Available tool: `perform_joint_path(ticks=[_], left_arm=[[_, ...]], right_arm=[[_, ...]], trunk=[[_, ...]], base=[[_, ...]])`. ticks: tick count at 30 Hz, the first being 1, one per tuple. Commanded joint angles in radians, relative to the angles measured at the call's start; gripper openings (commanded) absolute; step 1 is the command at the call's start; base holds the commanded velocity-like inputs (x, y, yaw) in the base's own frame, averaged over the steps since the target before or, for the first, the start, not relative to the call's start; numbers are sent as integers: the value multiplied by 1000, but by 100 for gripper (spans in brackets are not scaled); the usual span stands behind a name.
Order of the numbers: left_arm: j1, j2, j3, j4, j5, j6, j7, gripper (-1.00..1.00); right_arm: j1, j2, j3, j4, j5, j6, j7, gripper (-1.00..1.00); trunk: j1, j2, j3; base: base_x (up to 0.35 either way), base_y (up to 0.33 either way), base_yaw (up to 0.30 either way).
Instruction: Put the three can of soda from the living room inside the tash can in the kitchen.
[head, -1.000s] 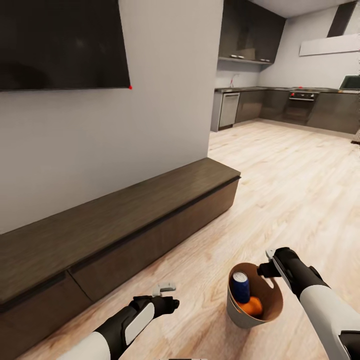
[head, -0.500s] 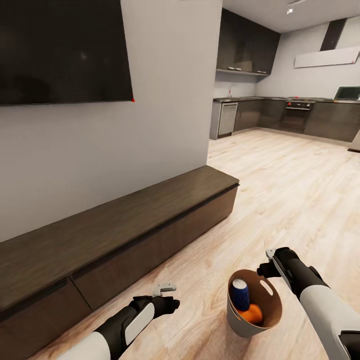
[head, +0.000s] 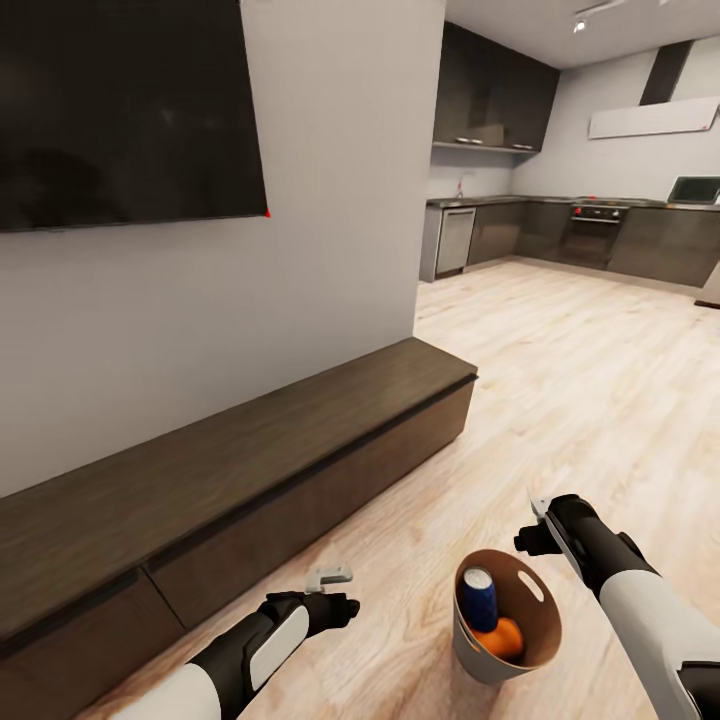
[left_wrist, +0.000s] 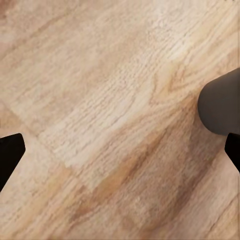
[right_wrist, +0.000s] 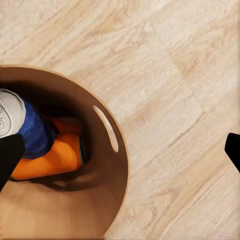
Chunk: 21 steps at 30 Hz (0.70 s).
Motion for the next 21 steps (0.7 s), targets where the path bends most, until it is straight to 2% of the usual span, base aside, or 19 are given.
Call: perform_joint_path(ticks=[1, 21], left_arm=[[0, 0, 0, 0, 0, 0, 0, 100], [0, 0, 0, 2, 0, 0, 0, 100]], right_arm=[[0, 0, 0, 0, 0, 0, 0, 100], [0, 0, 1, 0, 0, 1, 0, 100]], trunk=[[-4, 7, 3], [-81, 147, 66]], base=[[0, 0, 0], [0, 0, 0]])
